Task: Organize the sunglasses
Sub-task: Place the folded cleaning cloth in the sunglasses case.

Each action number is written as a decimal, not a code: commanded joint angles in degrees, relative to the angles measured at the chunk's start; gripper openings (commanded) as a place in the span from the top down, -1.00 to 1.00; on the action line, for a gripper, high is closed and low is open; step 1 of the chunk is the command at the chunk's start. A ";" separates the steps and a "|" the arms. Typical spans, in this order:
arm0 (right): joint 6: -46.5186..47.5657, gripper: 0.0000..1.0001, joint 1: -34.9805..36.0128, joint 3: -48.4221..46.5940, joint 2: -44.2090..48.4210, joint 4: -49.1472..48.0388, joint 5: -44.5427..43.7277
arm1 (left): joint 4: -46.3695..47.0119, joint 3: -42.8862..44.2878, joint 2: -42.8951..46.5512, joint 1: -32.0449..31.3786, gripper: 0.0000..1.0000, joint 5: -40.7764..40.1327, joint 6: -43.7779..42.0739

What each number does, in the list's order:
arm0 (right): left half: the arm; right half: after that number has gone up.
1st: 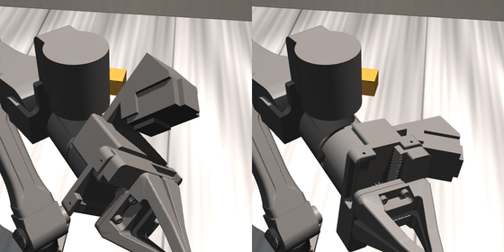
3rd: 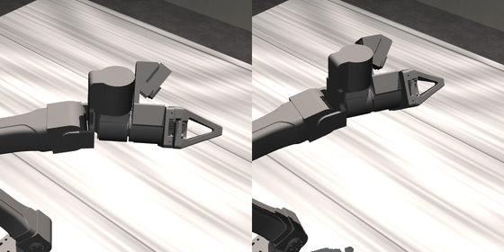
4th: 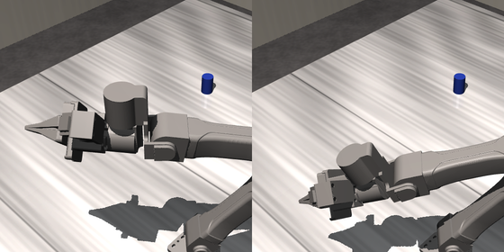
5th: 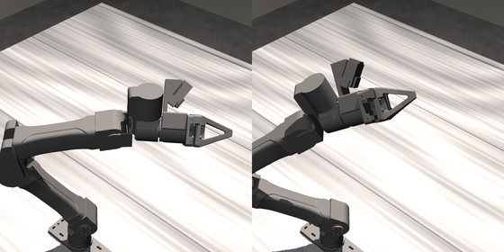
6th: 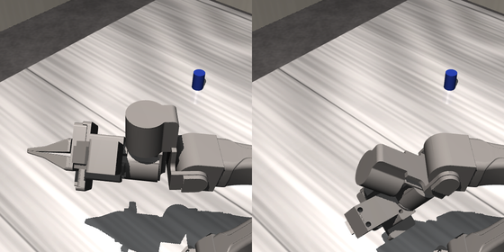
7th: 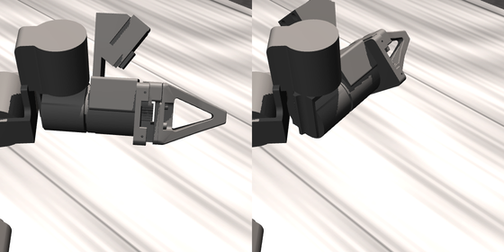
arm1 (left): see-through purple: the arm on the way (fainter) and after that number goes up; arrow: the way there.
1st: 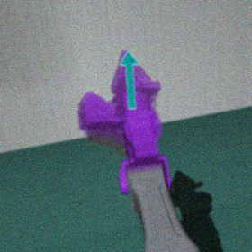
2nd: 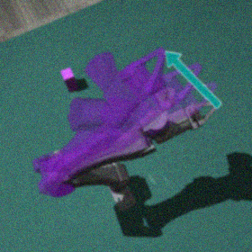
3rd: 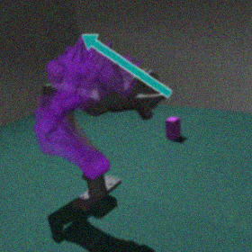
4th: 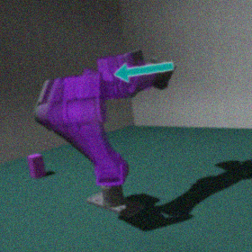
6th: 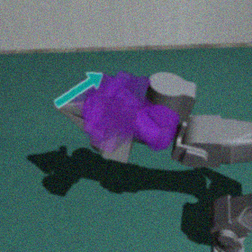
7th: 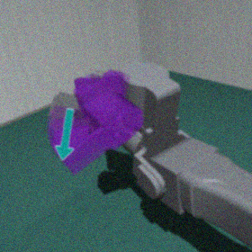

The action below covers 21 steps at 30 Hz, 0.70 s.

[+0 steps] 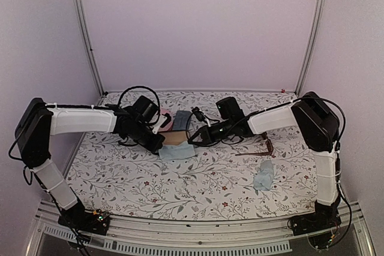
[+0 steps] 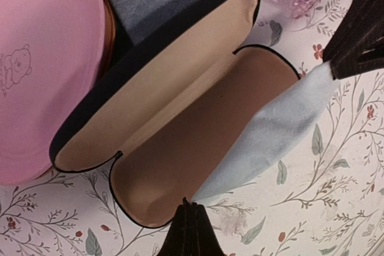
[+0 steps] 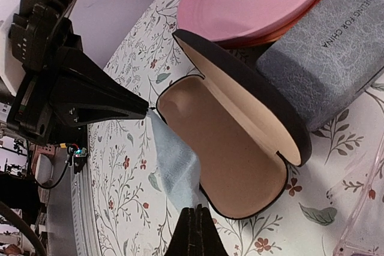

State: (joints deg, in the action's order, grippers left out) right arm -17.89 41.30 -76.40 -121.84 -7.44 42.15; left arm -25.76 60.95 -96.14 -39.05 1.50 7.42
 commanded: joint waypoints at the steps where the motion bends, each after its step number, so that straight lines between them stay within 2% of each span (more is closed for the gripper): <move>1: -2.93 1.00 0.76 -2.77 -3.02 -2.73 -0.70 | -3.88 2.14 -0.60 2.11 1.00 -1.49 -2.42; 21: -7.77 1.00 0.89 -7.23 -6.80 -3.41 -6.79 | -4.80 8.75 -6.77 6.59 1.00 -2.01 -5.47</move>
State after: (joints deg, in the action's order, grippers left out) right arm -24.77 42.00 -81.82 -127.28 -10.37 37.23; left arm -29.63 67.40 -101.21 -33.58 0.43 3.20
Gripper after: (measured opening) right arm 0.012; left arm 0.007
